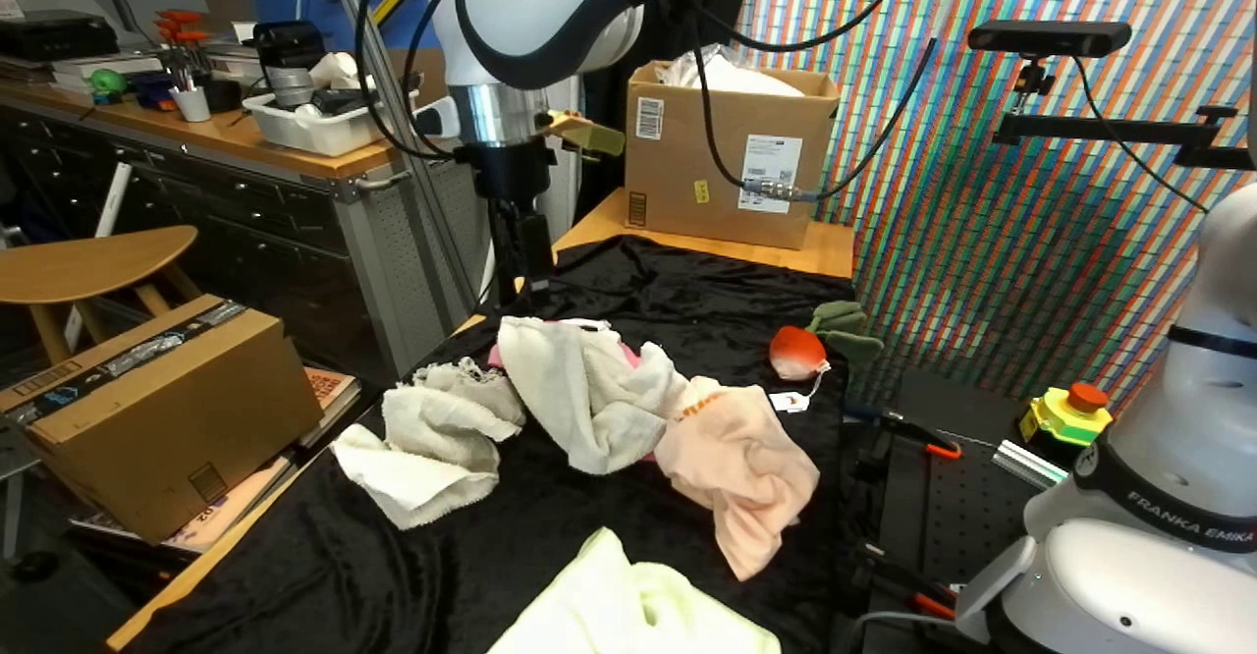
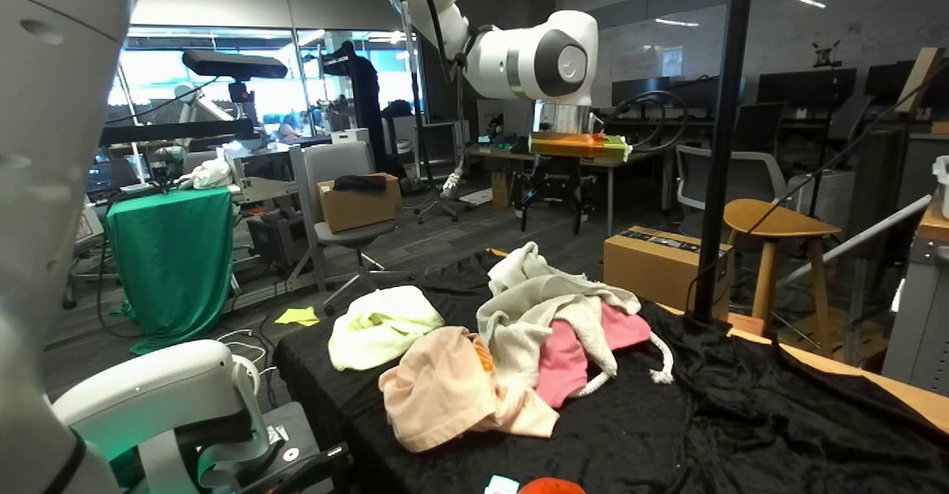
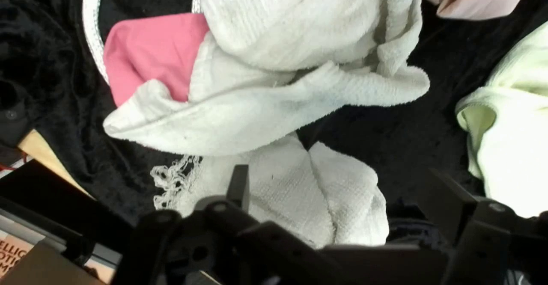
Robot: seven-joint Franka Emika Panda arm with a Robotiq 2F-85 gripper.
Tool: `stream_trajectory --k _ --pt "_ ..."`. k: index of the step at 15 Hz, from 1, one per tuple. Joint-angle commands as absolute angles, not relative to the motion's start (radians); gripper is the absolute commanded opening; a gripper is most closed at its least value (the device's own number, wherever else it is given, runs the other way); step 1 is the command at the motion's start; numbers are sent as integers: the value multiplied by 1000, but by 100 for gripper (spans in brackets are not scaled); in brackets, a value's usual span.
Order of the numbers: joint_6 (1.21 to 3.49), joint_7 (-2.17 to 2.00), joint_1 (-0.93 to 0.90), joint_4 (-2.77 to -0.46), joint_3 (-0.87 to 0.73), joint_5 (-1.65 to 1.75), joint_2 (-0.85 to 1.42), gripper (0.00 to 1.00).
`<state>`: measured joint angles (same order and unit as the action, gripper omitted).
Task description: Pile the things on the table on the rope
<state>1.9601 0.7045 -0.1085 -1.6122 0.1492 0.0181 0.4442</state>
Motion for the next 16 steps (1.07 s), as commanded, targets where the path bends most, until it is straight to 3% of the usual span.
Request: stream_trajectory --k 1,16 --pt "2042 597 -158 -1572 166 59 495 100" --pt "2241 73 -301 -1459 147 88 711 100"
